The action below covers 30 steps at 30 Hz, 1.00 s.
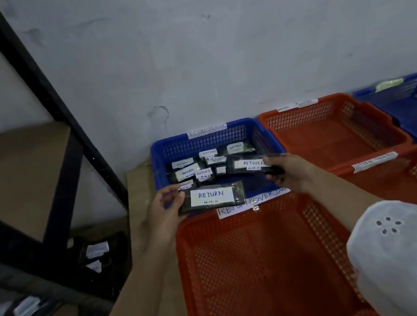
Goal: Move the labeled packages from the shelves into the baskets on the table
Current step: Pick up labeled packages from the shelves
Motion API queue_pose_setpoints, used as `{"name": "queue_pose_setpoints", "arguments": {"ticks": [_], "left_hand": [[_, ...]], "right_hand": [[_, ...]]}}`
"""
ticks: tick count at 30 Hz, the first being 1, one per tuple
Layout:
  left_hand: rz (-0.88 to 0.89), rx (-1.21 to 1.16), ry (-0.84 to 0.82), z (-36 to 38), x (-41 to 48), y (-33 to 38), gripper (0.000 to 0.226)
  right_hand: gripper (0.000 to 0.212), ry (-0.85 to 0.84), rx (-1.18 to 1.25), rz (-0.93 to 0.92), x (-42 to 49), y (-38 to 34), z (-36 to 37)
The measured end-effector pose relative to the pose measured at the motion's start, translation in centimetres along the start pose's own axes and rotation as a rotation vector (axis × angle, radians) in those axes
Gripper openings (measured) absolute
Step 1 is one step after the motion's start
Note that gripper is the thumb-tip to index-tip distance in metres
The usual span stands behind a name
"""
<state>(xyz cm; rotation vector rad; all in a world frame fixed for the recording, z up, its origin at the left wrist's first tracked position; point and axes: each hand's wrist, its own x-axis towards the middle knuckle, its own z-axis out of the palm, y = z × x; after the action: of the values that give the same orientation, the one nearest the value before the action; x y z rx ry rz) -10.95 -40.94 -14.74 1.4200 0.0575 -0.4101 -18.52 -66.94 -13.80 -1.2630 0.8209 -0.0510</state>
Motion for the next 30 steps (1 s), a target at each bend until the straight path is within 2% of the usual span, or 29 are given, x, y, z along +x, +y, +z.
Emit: {"name": "queue_pose_setpoints", "arguments": {"ticks": [6, 8, 11, 15, 19, 27, 30], "left_hand": [[-0.036, 0.001, 0.09, 1.0, 0.8, -1.1, 0.011], [-0.035, 0.012, 0.116, 1.3, 0.9, -1.6, 0.011], [-0.047, 0.002, 0.162, 1.8, 1.1, -2.1, 0.011], [-0.067, -0.002, 0.178, 2.3, 1.6, -2.3, 0.012], [-0.065, 0.044, 0.156, 3.2, 2.1, -2.5, 0.013], [-0.101, 0.014, 0.154, 3.6, 2.8, -3.0, 0.013], [-0.083, -0.007, 0.141, 3.7, 3.0, -3.0, 0.014]], "right_hand": [[0.014, 0.002, -0.307, 0.05, 7.1, 1.1, 2.0], [0.006, -0.021, -0.326, 0.144, 8.9, 1.8, 2.9], [0.032, -0.01, -0.335, 0.227, 10.7, 2.6, 3.4], [0.034, -0.007, -0.385, 0.224, 11.6, 2.7, 2.8], [0.04, 0.047, -0.553, 0.12, 11.5, 3.6, 2.7], [0.078, 0.14, -0.731, 0.122, 11.9, 4.1, 2.9], [0.083, 0.158, -0.803, 0.132, 12.0, 3.9, 3.2]]}}
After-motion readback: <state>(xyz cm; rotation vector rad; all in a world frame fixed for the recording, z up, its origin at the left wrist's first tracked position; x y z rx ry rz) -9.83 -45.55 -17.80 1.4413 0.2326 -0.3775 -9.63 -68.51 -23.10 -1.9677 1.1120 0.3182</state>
